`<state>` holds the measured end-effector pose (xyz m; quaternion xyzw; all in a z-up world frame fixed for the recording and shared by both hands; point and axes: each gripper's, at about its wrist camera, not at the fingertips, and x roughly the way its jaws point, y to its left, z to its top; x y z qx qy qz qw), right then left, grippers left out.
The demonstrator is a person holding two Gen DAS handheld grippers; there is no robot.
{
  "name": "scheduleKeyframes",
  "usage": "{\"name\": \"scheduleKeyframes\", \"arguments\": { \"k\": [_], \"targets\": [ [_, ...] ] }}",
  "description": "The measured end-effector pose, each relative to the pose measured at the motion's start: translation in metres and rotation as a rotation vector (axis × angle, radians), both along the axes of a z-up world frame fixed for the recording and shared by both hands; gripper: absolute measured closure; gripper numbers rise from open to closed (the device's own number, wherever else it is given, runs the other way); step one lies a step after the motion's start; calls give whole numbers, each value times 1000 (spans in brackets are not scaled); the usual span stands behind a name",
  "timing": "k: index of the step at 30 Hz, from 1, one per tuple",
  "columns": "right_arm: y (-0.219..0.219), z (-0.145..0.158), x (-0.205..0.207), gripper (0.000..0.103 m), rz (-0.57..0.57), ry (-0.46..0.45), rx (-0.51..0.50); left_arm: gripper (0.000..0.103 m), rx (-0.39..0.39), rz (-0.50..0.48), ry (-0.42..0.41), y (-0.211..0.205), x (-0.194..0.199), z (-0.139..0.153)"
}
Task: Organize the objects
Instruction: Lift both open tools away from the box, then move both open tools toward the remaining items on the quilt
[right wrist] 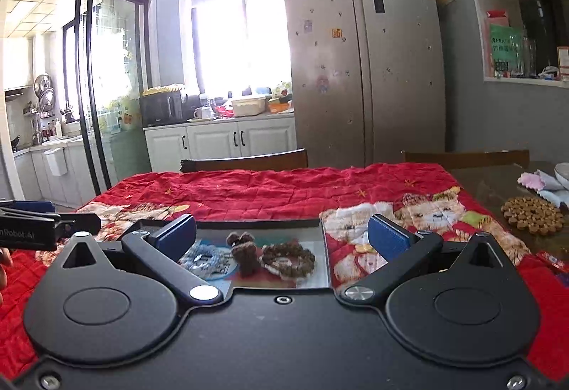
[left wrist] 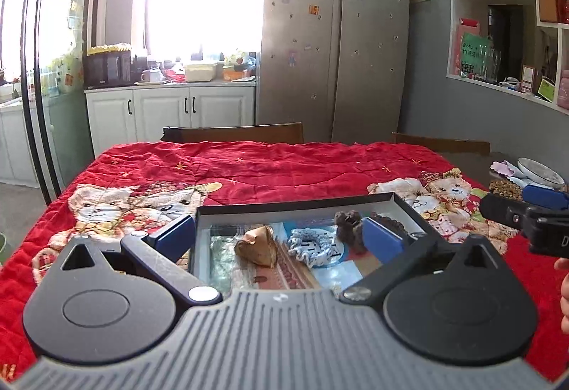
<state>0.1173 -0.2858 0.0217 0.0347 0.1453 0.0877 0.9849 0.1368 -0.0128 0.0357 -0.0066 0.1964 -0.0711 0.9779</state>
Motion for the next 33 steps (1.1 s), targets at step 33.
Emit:
{"name": "scheduleKeyframes", "arguments": {
  "k": [33],
  "targets": [
    [0,-3,-99,7,157,105,-95,0,145,-155,36,4,-100,-10]
  ]
}}
